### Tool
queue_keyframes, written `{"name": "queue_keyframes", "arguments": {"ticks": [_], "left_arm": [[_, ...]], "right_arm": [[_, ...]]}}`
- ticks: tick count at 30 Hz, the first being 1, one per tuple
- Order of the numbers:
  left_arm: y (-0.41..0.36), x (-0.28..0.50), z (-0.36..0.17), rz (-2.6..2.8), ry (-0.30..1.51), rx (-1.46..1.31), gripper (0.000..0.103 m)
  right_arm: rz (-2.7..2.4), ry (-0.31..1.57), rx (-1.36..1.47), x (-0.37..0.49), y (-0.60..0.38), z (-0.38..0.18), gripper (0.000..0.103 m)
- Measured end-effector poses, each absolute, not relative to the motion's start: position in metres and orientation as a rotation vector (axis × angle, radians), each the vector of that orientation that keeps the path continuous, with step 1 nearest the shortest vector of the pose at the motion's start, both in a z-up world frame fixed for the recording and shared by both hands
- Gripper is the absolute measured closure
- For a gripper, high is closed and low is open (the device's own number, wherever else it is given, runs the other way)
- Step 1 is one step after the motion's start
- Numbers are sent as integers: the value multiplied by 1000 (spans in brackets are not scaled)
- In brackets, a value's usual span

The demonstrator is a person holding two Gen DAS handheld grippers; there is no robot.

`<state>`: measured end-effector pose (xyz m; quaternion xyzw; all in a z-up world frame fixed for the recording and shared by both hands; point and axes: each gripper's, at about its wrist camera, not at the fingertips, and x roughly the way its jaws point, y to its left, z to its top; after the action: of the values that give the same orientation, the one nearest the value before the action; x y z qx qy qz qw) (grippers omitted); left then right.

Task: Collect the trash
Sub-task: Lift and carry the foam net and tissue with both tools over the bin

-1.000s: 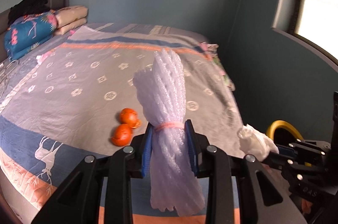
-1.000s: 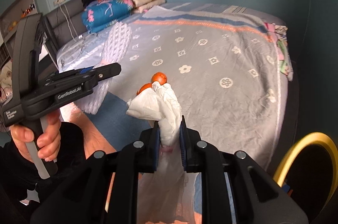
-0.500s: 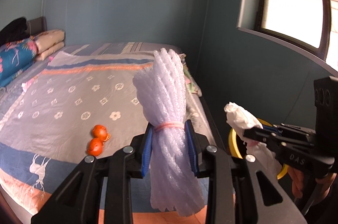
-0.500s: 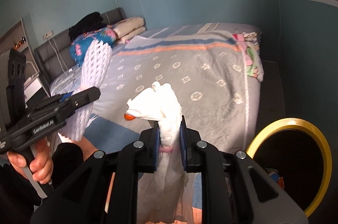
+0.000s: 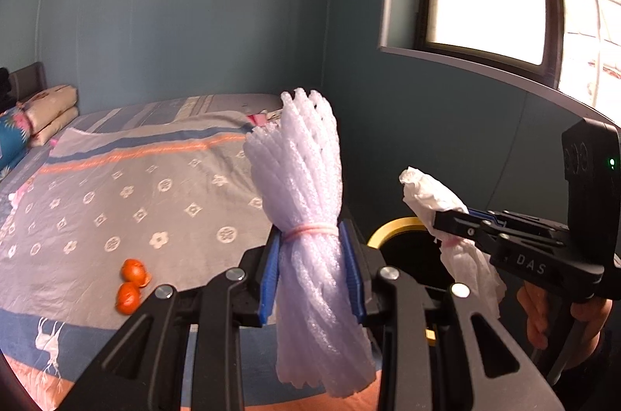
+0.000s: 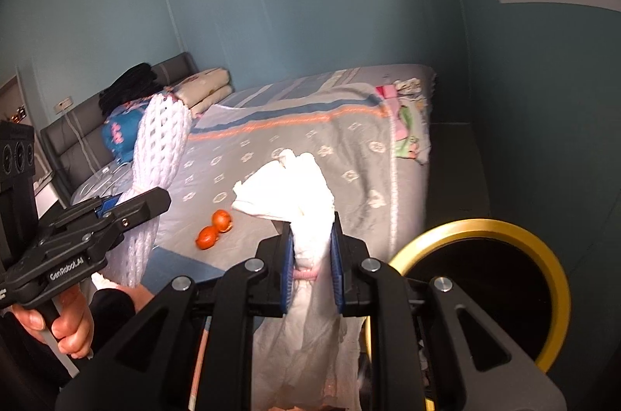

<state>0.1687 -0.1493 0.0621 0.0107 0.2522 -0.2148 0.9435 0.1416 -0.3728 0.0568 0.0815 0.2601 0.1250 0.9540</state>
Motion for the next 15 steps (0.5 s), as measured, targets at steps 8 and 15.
{"name": "queue_keyframes", "arguments": {"ticks": [8,15], "left_arm": [[-189,170,59,-496,504,66,75],[-223,179,47,-544,534,100,75]], "right_arm": [[174,490,186,128,-410,61,87],[100,497,214,124,-445,55,87]]}}
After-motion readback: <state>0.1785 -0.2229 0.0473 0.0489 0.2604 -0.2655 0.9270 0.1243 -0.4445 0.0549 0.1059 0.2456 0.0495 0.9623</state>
